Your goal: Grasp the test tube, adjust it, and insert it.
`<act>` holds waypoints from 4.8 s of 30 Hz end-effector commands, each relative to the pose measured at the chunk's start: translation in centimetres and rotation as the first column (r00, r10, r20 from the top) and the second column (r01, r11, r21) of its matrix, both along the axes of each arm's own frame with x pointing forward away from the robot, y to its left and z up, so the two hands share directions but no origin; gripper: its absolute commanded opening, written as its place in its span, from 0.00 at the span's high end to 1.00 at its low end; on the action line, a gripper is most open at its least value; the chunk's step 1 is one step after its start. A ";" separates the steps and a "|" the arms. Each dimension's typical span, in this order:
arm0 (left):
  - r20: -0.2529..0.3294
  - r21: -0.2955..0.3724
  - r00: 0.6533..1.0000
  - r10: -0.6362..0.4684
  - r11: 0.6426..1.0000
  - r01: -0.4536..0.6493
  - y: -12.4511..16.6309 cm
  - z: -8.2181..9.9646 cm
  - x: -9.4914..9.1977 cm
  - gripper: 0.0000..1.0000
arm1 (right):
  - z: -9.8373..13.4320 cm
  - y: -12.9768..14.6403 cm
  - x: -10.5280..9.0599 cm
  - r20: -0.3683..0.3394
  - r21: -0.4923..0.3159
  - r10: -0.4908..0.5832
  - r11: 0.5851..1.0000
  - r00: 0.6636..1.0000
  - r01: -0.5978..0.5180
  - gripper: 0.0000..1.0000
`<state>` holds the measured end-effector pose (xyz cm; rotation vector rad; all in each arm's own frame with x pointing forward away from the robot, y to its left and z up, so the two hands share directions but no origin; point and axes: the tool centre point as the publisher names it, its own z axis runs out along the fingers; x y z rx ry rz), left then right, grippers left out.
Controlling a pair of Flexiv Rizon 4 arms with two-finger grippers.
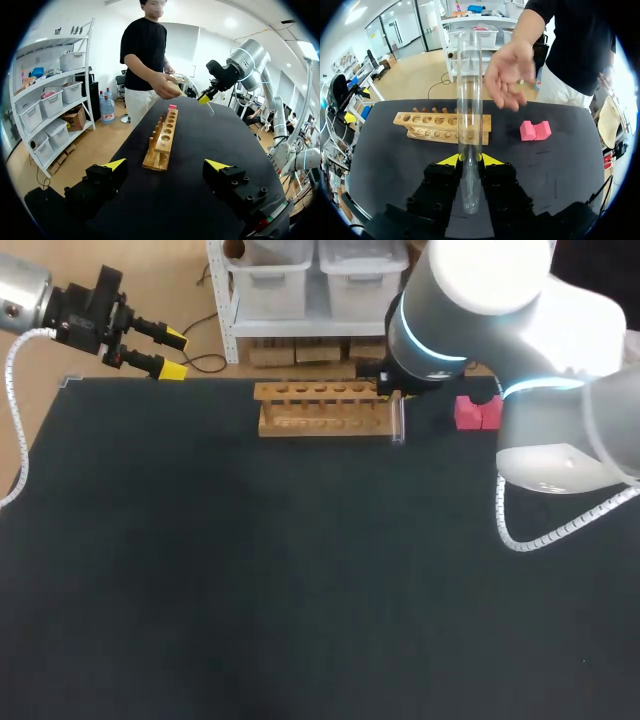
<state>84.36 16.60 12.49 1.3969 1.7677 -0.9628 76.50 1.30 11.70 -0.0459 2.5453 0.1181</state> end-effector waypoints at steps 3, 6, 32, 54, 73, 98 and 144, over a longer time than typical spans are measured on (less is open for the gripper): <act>0.003 0.000 1.000 0.000 1.000 0.000 0.0 -0.1 0.0 0.00 | -0.1 -0.1 -0.1 0.007 0.000 -0.002 1.000 1.000 0.002 1.00; 0.003 0.000 1.000 0.000 1.000 0.000 0.0 -0.1 0.0 0.00 | -0.1 -0.1 -0.1 0.007 0.000 -0.002 1.000 1.000 0.002 1.00; 0.003 0.000 1.000 0.000 1.000 0.000 0.0 -0.1 0.0 0.00 | -0.1 -0.1 -0.1 0.007 0.000 -0.002 1.000 1.000 0.002 1.00; 0.003 0.000 1.000 0.000 1.000 0.000 0.0 -0.1 0.0 0.00 | -1.4 0.4 1.2 -0.036 -0.052 -0.004 0.999 0.999 0.002 1.00; 0.003 0.000 1.000 0.000 1.000 0.000 0.0 -0.1 0.0 0.00 | -4.7 1.7 3.1 -0.096 -0.065 -0.021 0.998 0.995 0.015 1.00; 0.003 0.000 1.000 0.000 1.000 0.000 0.0 -0.1 0.0 0.00 | -6.2 2.7 4.6 -0.105 -0.055 -0.010 0.998 0.994 0.004 1.00; 0.003 0.000 1.000 0.000 1.000 0.000 0.0 -0.1 0.0 0.00 | -8.9 3.3 4.5 -0.168 -0.014 0.009 1.000 0.986 -0.012 1.00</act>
